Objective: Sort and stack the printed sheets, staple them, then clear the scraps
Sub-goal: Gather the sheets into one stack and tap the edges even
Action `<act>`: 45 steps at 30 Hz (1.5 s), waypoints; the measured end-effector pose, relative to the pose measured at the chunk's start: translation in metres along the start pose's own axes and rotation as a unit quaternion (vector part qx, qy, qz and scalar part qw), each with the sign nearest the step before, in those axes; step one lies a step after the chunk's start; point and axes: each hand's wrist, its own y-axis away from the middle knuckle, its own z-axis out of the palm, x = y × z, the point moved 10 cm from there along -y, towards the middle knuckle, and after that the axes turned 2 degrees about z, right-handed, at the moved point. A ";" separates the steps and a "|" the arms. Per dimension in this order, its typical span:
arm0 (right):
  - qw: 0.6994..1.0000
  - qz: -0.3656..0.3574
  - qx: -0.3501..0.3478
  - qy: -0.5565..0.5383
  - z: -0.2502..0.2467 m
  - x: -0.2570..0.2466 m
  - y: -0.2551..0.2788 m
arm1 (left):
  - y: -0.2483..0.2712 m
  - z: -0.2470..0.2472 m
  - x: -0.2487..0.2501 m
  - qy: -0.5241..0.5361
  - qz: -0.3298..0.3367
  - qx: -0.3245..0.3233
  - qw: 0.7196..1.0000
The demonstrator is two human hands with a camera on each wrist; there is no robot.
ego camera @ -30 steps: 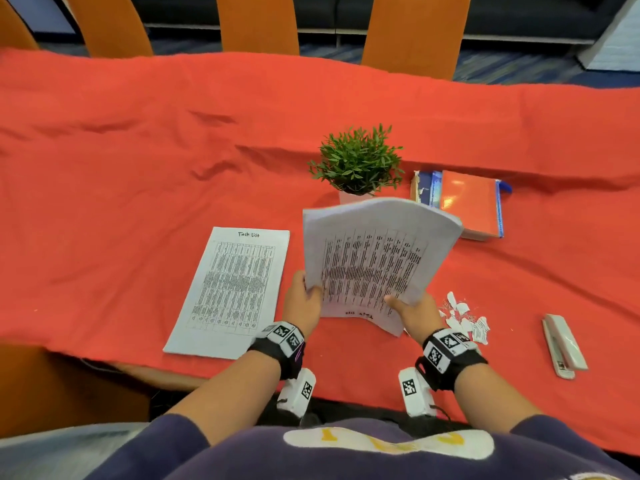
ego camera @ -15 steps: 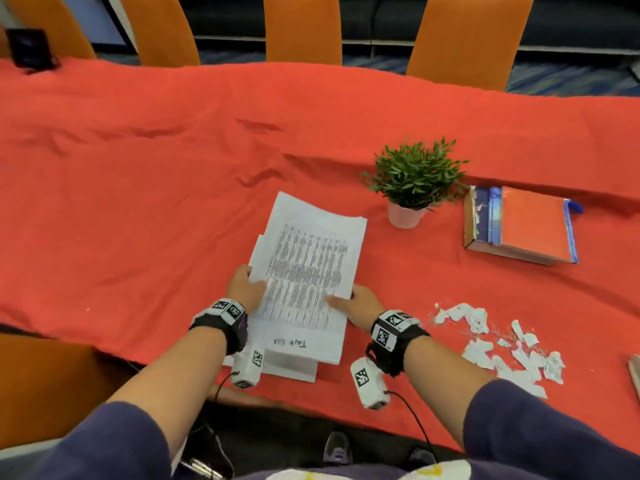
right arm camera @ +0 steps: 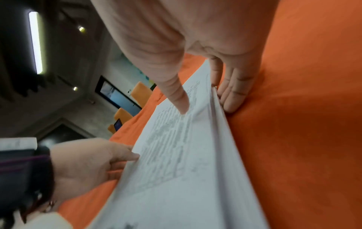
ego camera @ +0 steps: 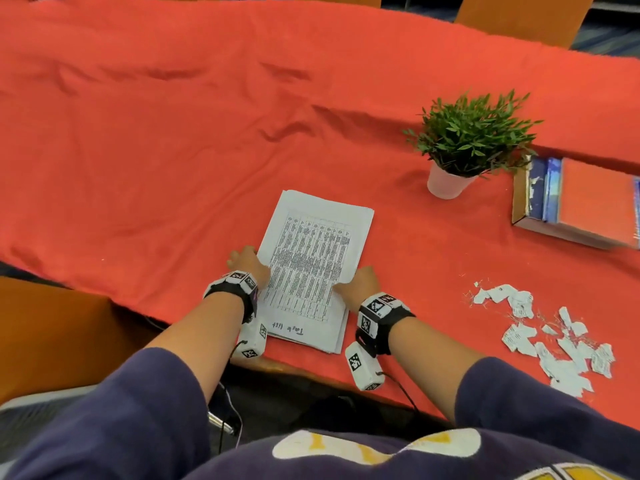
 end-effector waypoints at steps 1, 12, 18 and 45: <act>1.000 0.004 -0.007 -0.027 0.000 -0.002 0.000 | -0.005 0.002 -0.002 0.019 -0.003 -0.006 1.000; 0.993 0.007 -0.069 -0.094 -0.019 -0.014 0.015 | 0.022 -0.007 0.028 0.169 0.031 -0.033 0.985; 0.983 -0.062 0.009 -0.171 -0.123 -0.002 0.033 | 0.075 -0.018 0.121 0.291 0.120 -0.053 0.948; 0.932 -0.179 0.102 -0.299 -0.400 0.186 0.142 | 0.324 0.125 0.356 0.479 0.280 -0.093 0.827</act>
